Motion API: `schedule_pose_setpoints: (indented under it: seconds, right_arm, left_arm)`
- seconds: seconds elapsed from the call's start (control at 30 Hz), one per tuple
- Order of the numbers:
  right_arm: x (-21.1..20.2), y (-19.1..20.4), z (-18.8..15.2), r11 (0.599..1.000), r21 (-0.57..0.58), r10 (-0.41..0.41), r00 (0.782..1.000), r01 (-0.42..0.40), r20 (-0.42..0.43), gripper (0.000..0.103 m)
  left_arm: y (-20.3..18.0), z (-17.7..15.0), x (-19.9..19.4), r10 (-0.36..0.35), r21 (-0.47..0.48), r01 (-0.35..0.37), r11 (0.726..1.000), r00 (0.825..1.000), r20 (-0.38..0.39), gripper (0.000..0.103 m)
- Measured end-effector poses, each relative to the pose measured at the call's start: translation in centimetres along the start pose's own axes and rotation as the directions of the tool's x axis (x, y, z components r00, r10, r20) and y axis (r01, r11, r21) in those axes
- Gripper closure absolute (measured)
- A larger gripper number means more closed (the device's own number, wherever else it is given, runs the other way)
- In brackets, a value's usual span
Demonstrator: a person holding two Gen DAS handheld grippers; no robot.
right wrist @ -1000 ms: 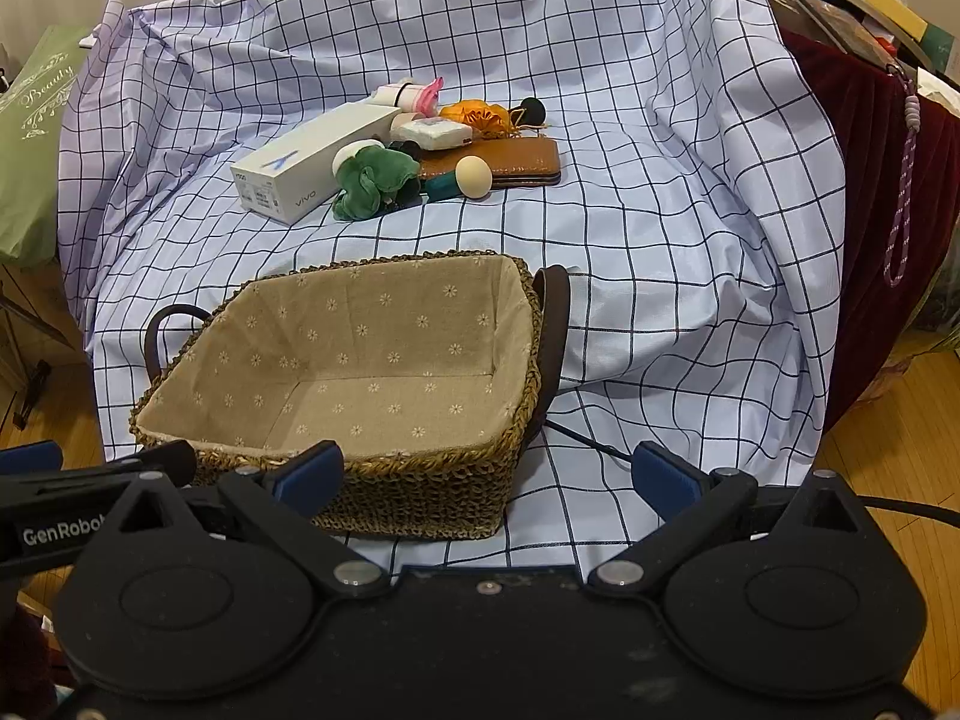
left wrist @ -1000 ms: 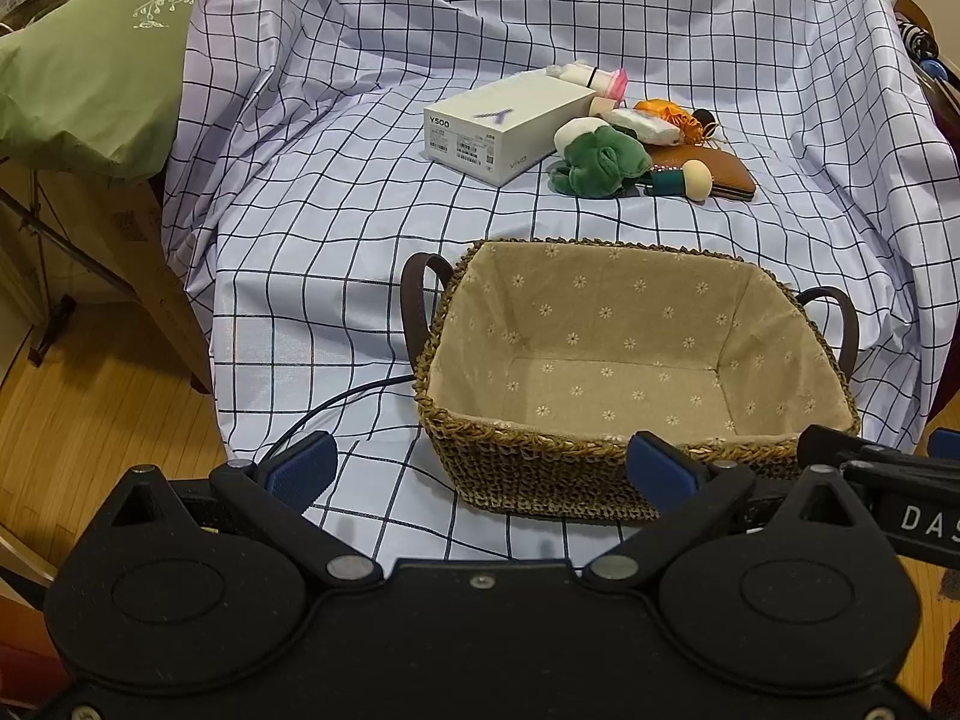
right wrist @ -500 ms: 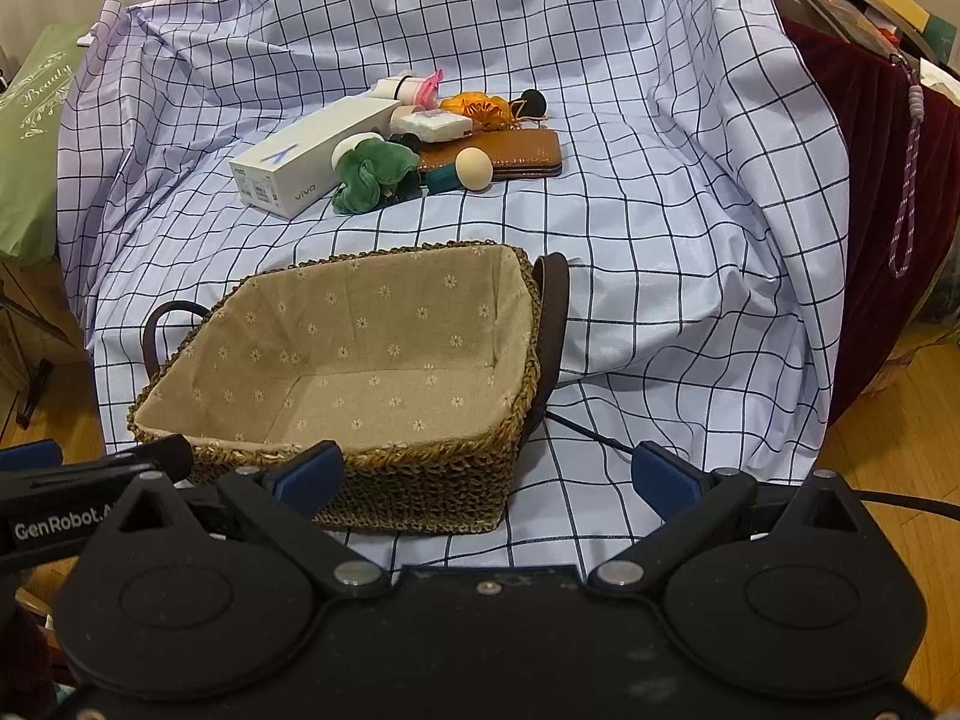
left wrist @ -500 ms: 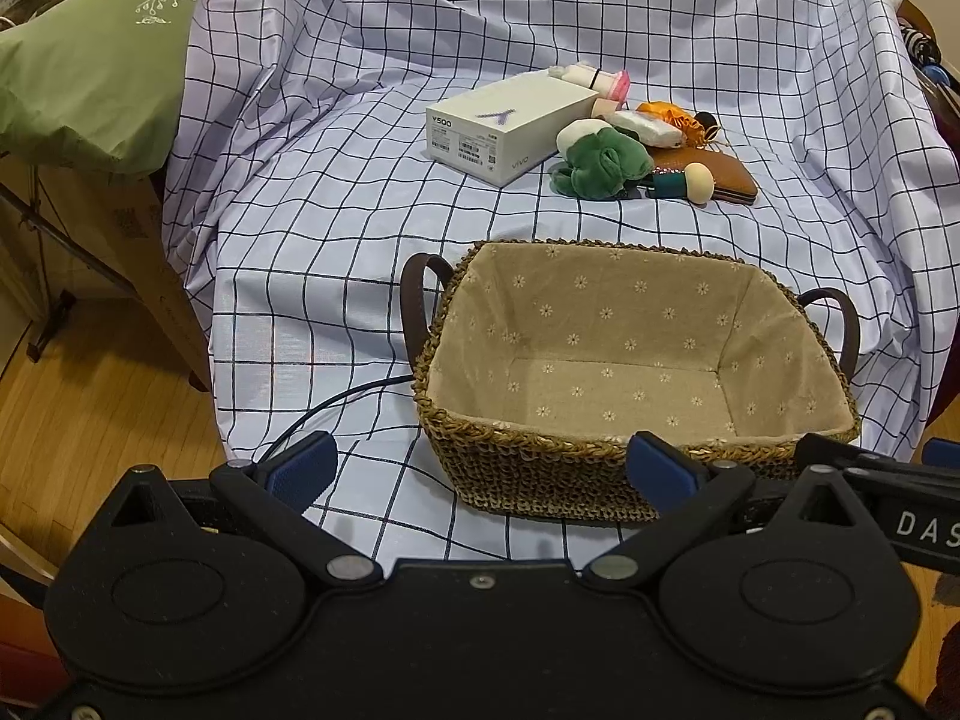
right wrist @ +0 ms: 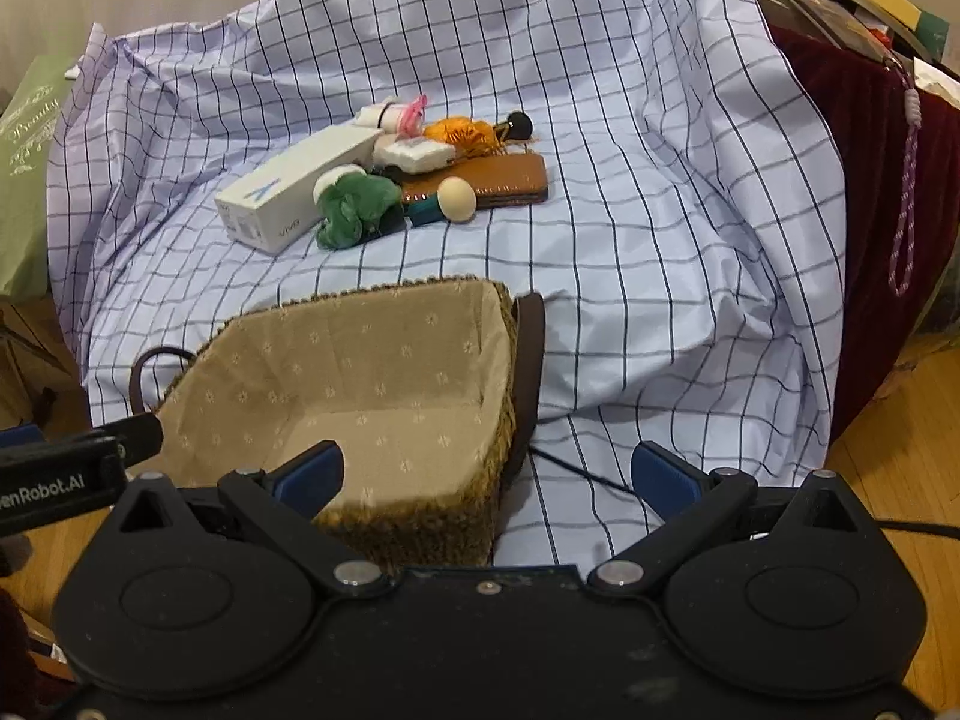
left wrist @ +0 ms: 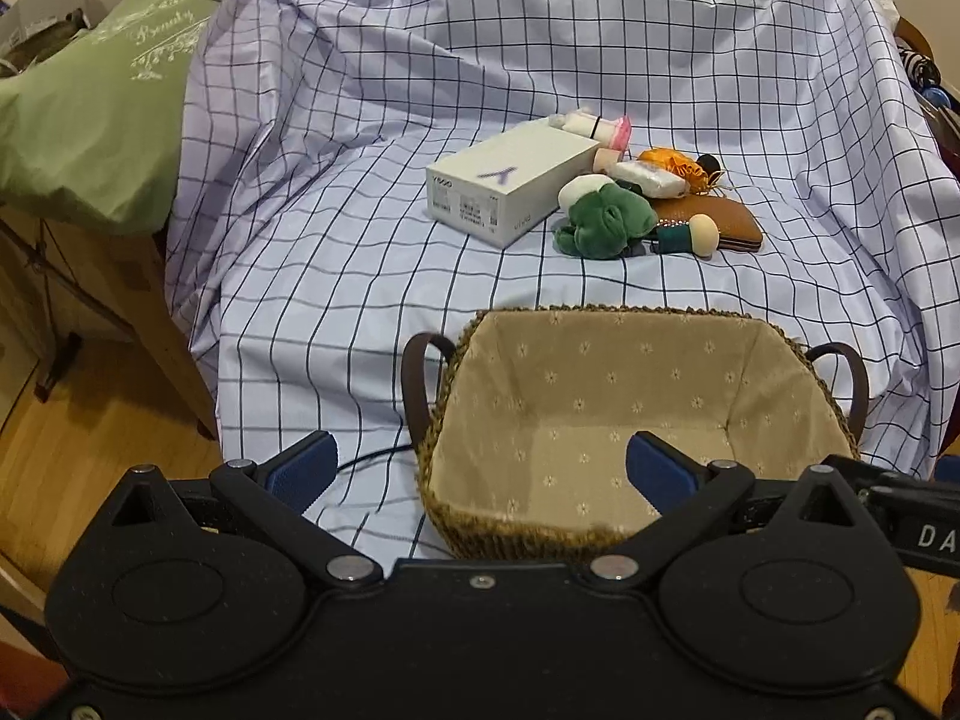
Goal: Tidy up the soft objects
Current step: 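Reach the left tool to the white fluffy plush while the right tool reaches the pink-edged towel roll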
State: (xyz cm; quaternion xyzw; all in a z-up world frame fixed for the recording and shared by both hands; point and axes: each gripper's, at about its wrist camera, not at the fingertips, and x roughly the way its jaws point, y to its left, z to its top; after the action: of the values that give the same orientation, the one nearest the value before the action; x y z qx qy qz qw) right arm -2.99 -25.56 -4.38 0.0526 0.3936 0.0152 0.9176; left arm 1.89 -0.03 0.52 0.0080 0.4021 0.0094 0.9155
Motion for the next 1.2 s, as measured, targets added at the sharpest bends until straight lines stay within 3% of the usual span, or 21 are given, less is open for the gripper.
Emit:
schedule_pose_setpoints:
  seconds: [0.37,0.7,1.2]
  right_arm:
    - [1.4,0.4,4.1,0.999,-0.038,0.012,0.999,-0.01,0.051,0.001]
    - [5.6,0.0,9.2,0.999,-0.039,0.023,1.0,-0.023,0.018,0.004]
    - [13.1,-1.4,15.1,1.0,-0.004,0.001,1.0,-0.001,-0.016,0.009]
  left_arm:
    - [0.1,3.6,2.5,-0.041,0.027,0.041,0.999,0.999,-0.025,0.003]
    - [-0.2,7.5,5.9,-0.055,0.059,0.056,0.997,0.998,-0.022,0.003]
    - [-1.7,11.6,12.8,-0.136,0.091,0.148,0.985,0.982,-0.13,0.013]
